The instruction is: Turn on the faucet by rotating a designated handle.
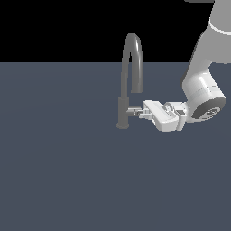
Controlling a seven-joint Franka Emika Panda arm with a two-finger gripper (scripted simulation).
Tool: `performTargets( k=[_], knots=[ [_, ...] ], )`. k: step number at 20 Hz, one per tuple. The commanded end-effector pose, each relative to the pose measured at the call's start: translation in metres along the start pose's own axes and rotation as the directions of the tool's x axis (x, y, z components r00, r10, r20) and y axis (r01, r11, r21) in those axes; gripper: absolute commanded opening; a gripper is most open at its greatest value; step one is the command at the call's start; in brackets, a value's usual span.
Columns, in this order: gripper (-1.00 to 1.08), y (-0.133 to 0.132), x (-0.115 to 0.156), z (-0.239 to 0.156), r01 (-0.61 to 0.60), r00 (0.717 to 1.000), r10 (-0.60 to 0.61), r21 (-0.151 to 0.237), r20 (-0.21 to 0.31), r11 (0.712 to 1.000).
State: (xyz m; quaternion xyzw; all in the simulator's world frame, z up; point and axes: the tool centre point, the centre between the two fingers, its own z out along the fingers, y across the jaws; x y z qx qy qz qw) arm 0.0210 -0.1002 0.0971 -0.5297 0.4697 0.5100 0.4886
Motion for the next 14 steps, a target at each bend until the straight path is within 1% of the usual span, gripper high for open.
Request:
performTargets(
  k=[1,2,14],
  knots=[
    [-1.00,0.011,0.027,0.000,-0.036,0.999,0.036,0.007,0.002,0.999],
    [-1.00,0.001,0.004,0.000,-0.001,1.000,0.001,0.001,0.001,1.000],
    [-1.00,-0.003,0.050,0.000,-0.032,0.999,0.032,0.006,0.002,0.999]
  ],
)
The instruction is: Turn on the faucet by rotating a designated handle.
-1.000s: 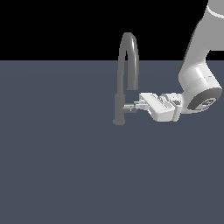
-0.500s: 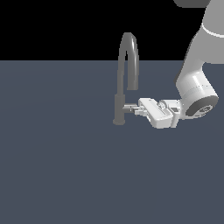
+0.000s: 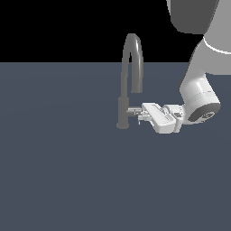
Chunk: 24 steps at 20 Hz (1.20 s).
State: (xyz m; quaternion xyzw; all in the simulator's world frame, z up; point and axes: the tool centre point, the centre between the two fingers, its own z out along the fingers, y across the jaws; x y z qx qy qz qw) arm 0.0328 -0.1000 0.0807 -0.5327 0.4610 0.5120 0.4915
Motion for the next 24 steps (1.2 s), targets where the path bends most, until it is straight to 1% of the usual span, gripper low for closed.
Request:
performTargets(
  k=[1,3,4,24],
  knots=[
    [-1.00,0.009,0.037,0.000,-0.047,0.999,0.047,0.018,-0.007,0.999],
    [-1.00,0.009,0.040,0.000,-0.049,0.999,0.049,0.018,-0.007,0.999],
    [-1.00,-0.001,0.005,-0.003,0.000,1.000,0.000,0.002,-0.001,1.000],
    [-1.00,-0.017,0.056,-0.001,-0.047,0.999,0.047,0.017,-0.007,0.999]
  ],
)
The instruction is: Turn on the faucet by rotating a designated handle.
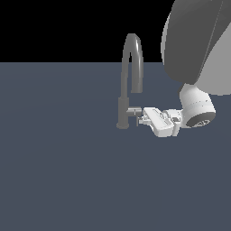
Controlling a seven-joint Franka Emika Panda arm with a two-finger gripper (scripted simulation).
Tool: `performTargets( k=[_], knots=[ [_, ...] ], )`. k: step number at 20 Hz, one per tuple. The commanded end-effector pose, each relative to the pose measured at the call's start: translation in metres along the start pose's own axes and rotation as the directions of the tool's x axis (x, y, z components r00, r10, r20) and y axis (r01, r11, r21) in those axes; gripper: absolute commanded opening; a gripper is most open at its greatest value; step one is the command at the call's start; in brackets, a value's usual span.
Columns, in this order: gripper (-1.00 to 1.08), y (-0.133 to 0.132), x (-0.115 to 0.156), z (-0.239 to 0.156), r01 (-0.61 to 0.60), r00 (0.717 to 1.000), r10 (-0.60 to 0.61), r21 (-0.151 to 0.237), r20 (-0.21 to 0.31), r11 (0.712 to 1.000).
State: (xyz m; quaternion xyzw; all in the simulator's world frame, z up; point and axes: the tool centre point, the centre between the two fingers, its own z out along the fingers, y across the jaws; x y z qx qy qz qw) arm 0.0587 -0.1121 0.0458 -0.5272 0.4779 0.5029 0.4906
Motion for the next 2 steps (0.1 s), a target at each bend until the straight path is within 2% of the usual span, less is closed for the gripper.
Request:
performTargets(
  k=[1,2],
  knots=[
    [-1.00,0.0051,0.0221,0.0142,-0.034,0.999,0.034,-0.013,0.013,0.999],
    [-1.00,0.0051,0.0221,0.0142,-0.034,0.999,0.034,-0.013,0.013,0.999]
  ],
)
